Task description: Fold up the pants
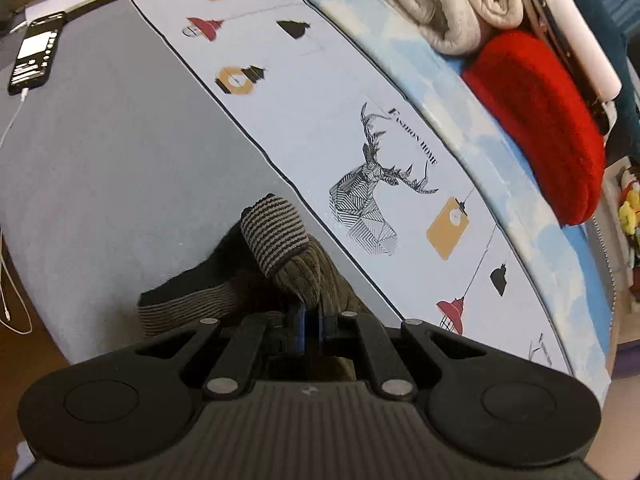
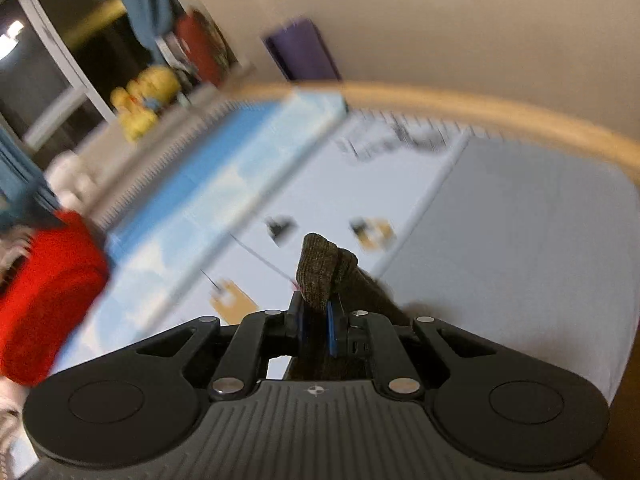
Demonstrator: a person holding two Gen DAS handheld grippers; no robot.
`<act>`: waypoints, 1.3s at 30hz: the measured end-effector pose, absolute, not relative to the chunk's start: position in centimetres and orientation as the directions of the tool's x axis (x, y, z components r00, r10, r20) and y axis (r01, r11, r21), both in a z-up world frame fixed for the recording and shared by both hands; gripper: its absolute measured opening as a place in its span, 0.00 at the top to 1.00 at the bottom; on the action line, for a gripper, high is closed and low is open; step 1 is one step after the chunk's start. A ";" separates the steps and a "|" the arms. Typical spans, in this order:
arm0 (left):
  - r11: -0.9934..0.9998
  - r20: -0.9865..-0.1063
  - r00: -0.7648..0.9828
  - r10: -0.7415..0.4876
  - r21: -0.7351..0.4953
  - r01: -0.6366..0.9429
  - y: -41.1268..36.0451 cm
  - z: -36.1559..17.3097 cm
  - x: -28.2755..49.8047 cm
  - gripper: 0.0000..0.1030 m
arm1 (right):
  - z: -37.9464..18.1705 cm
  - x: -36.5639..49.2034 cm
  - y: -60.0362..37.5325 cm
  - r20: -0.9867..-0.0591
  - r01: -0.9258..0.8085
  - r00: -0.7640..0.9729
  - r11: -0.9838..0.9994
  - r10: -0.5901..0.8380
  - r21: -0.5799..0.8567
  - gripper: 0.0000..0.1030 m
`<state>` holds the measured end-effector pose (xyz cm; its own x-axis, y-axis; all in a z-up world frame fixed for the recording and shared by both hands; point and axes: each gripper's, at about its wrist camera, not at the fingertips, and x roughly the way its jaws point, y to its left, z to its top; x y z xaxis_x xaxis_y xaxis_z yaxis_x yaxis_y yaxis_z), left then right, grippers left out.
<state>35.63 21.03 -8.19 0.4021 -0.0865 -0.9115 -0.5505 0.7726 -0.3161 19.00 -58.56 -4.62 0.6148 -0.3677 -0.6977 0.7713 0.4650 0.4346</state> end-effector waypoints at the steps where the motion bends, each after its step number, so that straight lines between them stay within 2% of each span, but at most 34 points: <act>1: 0.772 -0.915 0.395 -0.083 -0.310 -0.555 21.4 -8.5 34.9 0.95 | -3.9 17.6 -58.7 -0.682 0.761 0.631 0.464 -0.369 0.453 0.90; 4: 0.751 -0.934 0.345 -0.091 -0.292 -0.592 22.6 -11.0 32.4 0.95 | -5.0 13.6 -58.9 -0.698 0.771 0.619 0.446 -0.359 0.454 0.90; 6: 0.742 -0.944 0.317 -0.093 -0.278 -0.610 23.3 -12.8 30.2 0.95 | -8.0 10.2 -58.9 -0.739 0.799 0.579 0.417 -0.344 0.433 0.90; 8: 0.765 -0.959 0.278 -0.062 -0.225 -0.603 23.3 -15.1 28.9 0.94 | -12.4 7.8 -58.8 -0.791 0.831 0.523 0.395 -0.318 0.390 0.90; 12: 0.810 -0.978 0.209 0.003 -0.120 -0.574 22.5 -18.3 29.2 0.94 | -22.3 5.8 -59.5 -0.920 0.907 0.351 0.305 -0.173 0.289 0.90; 19: 0.846 -0.978 0.201 0.055 -0.061 -0.530 21.5 -18.4 29.7 0.93 | -22.9 4.0 -59.8 -0.899 0.892 0.404 0.290 -0.169 0.346 0.90; 22: 0.842 -0.974 0.216 0.064 -0.063 -0.535 21.5 -18.5 29.3 0.84 | -23.5 3.9 -59.8 -0.915 0.908 0.365 0.283 -0.169 0.310 0.85; 23: 0.846 -0.974 0.211 0.078 -0.047 -0.531 21.4 -18.3 29.1 0.63 | -23.8 3.8 -59.5 -0.930 0.924 0.322 0.272 -0.175 0.269 0.70; 24: 0.848 -0.975 0.206 0.087 -0.036 -0.529 21.1 -18.1 28.8 0.47 | -23.9 3.6 -59.4 -0.948 0.944 0.261 0.253 -0.183 0.212 0.51; 25: 0.846 -0.974 0.207 0.091 -0.034 -0.531 21.1 -17.8 28.6 0.20 | -23.8 3.4 -59.2 -0.951 0.950 0.245 0.245 -0.190 0.195 0.46; 26: 0.840 -0.970 0.222 0.102 -0.035 -0.542 21.2 -17.3 28.1 0.14 | -23.5 3.2 -59.1 -0.949 0.949 0.251 0.243 -0.190 0.202 0.46; 33: 0.859 -0.941 0.335 0.047 -0.133 -0.495 19.5 -12.4 25.6 0.14 | -17.3 3.9 -57.2 -0.890 0.896 0.388 0.323 -0.239 0.304 0.46; 39: 0.921 -0.902 0.432 -0.012 -0.179 -0.346 13.9 -7.5 22.0 0.13 | -8.2 7.1 -48.4 -0.749 0.645 0.649 0.620 -0.133 0.448 0.36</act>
<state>22.04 13.86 -7.50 0.4320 -0.0124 -0.9018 -0.3462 0.9210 -0.1785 7.12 -48.41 -8.21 0.6487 -0.1333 -0.7493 0.6446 0.6196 0.4479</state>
